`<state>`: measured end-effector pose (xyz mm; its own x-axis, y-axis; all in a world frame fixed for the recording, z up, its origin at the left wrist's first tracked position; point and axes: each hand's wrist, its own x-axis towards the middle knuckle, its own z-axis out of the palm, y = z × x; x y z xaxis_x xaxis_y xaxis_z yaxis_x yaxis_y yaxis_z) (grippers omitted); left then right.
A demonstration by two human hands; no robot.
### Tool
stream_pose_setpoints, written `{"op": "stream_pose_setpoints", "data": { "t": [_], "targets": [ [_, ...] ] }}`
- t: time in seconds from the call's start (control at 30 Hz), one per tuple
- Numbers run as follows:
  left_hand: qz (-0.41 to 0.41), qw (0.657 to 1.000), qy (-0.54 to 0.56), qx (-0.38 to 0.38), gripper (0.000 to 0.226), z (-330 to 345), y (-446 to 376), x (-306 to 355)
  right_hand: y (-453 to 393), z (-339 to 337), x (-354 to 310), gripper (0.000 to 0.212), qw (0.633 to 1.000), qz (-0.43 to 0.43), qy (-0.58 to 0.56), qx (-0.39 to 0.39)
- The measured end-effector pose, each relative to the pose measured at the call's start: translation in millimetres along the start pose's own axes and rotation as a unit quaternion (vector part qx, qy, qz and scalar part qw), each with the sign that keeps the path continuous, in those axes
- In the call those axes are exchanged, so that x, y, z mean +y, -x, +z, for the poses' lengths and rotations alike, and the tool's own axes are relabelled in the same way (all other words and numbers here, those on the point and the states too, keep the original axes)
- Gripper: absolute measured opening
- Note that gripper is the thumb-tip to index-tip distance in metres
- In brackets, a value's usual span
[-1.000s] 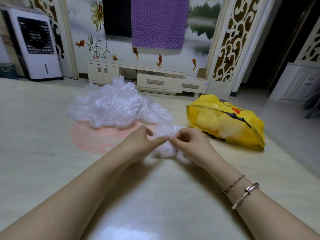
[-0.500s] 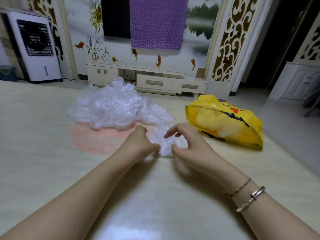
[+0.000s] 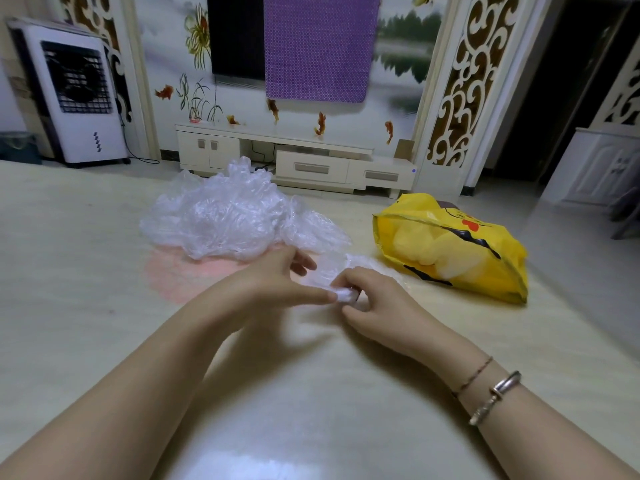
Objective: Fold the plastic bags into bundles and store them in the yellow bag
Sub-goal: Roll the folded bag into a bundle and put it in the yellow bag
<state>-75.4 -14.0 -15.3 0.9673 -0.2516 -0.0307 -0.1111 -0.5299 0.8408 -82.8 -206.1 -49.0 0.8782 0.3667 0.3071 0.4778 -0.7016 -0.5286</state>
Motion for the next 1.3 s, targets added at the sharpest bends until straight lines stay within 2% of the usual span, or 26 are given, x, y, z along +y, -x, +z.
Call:
{"op": "stream_pose_setpoints", "data": {
  "t": [0.07, 0.17, 0.33, 0.43, 0.6, 0.77, 0.87, 0.97, 1.03, 1.1, 1.2, 1.3],
  "targets": [
    [0.023, 1.0, -0.011, -0.016, 0.058, 0.3, 3.9, 1.6, 0.5, -3.2, -1.0, 0.019, 0.999, 0.019, -0.043, 0.016],
    [0.045, 0.999, 0.005, -0.03, 0.036, 4.2, -0.1, -1.4, 0.1, -8.2, -3.3, 0.017, 0.991, 0.055, -0.118, 0.03],
    [0.003, 0.999, 0.039, -0.017, 0.011, 8.8, -7.5, -7.4, -4.9, -7.3, -1.9, 0.011, 0.971, 0.102, -0.211, 0.042],
    [-0.032, 0.998, 0.049, -0.008, 0.01, 9.7, -8.9, -10.3, -11.5, -0.5, 2.7, 0.015, 0.97, 0.114, -0.206, 0.067],
    [-0.052, 0.997, 0.05, 0.024, 0.005, 15.4, -15.2, -15.7, -19.1, 9.8, 7.9, 0.017, 0.982, 0.138, -0.098, 0.088],
    [-0.059, 0.995, 0.039, 0.07, 0.003, 20.1, -20.8, -17.0, -21.3, 9.3, 3.7, 0.015, 0.981, 0.15, -0.093, 0.085],
    [-0.033, 0.995, 0.03, 0.085, 0.005, 22.7, -20.1, -17.2, -16.8, 4.2, -0.7, 0.02, 0.984, 0.129, -0.1, 0.069],
    [0.017, 0.992, 0.066, 0.108, 0.011, 26.0, -18.9, -13.0, -11.4, -9.0, -5.8, 0.019, 0.982, 0.116, -0.137, 0.06],
    [0.05, 0.985, 0.092, 0.134, 0.017, 27.4, -17.2, -8.0, -9.6, -24.0, -2.9, 0.018, 0.969, 0.147, -0.177, 0.093],
    [0.067, 0.981, 0.12, 0.138, 0.017, 28.5, -16.2, -2.2, -7.7, -40.9, 8.9, 0.019, 0.949, 0.198, -0.186, 0.16],
    [0.073, 0.983, 0.142, 0.096, 0.017, 30.9, -20.7, 8.7, -5.6, -59.8, 37.6, 0.026, 0.91, 0.264, -0.194, 0.253],
    [0.061, 0.989, 0.125, 0.046, 0.019, 35.6, -31.7, 21.0, -10.4, -65.4, 58.4, 0.025, 0.894, 0.295, -0.187, 0.28]
  ]
}}
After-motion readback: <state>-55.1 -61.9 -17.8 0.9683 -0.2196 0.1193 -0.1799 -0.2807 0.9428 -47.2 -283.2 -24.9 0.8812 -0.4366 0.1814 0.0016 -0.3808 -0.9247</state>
